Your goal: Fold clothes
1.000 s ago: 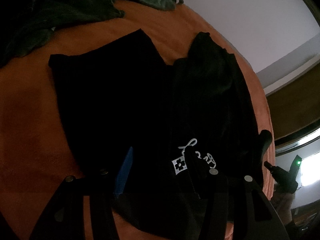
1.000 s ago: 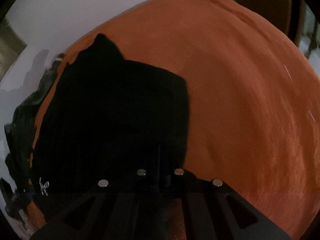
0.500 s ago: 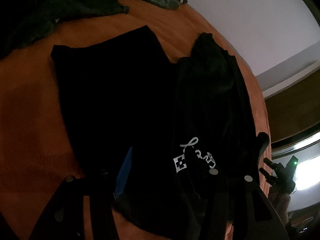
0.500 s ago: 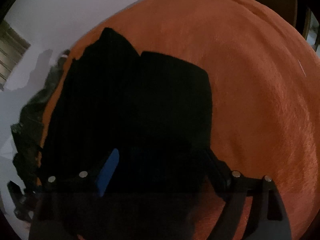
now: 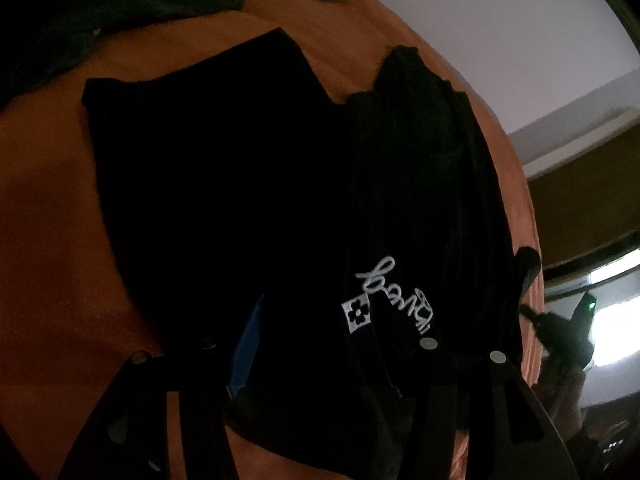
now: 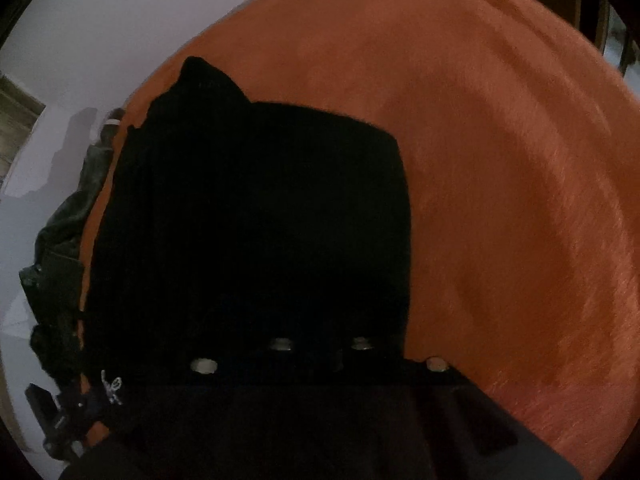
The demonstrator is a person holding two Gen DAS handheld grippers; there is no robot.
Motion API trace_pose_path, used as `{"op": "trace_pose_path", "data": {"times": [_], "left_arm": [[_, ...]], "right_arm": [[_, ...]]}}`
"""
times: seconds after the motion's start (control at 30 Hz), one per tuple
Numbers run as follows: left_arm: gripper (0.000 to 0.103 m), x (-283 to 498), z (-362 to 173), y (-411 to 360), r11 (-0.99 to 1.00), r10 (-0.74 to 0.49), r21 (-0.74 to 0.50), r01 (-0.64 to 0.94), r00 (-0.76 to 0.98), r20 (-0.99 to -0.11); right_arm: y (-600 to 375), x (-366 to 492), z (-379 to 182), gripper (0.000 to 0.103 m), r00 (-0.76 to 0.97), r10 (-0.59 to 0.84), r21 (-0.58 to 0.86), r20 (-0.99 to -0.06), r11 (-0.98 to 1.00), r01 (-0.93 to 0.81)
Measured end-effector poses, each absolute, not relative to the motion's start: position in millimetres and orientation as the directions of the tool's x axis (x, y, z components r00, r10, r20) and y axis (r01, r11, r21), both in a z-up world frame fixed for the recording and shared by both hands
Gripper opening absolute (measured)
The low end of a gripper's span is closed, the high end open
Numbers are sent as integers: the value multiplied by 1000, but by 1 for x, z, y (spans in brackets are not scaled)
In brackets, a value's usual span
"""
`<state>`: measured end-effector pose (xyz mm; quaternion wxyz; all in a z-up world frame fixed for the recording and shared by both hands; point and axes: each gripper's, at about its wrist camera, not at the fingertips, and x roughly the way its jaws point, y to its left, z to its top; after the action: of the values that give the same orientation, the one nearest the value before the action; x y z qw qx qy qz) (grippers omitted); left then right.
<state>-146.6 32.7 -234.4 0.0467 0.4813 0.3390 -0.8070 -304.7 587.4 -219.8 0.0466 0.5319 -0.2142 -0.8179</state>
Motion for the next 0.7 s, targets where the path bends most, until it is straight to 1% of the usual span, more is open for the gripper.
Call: {"op": "trace_pose_path", "data": {"times": [0.1,0.2,0.23,0.27,0.3,0.33,0.37,0.4,0.47,0.6,0.67,0.7], "left_arm": [[55,-146,-233,33,-765,244,-503,402,-542,-804],[55,-146,-235,33,-759,250,-509,406,-541,-803],[55,-146,-235,33,-758,251,-510,406,-540,-803],[55,-145,-235,33,-757,252,-511,406,-541,-803],[55,-145,-235,33,-757,251,-511,407,-541,-803],[55,-145,-236,34,-758,248,-509,408,-541,-804],[55,-146,-237,35,-759,244,-506,410,-541,-804],[55,-146,-237,35,-760,241,-504,411,-542,-805],[56,-146,-238,36,-762,234,-498,414,-542,-807],[57,-149,-241,41,-773,209,-475,421,-538,-817],[57,-150,-241,44,-773,192,-466,431,-540,-819],[59,-150,-242,44,-767,187,-468,439,-545,-818]], "right_arm": [[581,-301,-211,0,-461,-273,357,-844,-928,-104],[582,-302,-210,1,-453,-245,324,-857,-940,-105],[584,-304,-211,2,-444,-248,331,-861,-936,-119],[587,-307,-215,6,-431,-259,349,-864,-926,-142],[585,-312,-218,27,-422,-267,363,-867,-918,-163],[587,-314,-221,63,-415,-277,380,-867,-906,-189],[592,-313,-225,76,-418,-293,407,-860,-888,-215],[597,-311,-227,80,-425,-309,433,-851,-871,-232],[603,-308,-231,80,-431,-327,461,-841,-850,-254],[609,-304,-241,80,-424,-332,468,-843,-841,-272],[609,-302,-246,75,-415,-377,505,-828,-823,-259],[608,-301,-248,72,-411,-401,524,-819,-814,-251]]}}
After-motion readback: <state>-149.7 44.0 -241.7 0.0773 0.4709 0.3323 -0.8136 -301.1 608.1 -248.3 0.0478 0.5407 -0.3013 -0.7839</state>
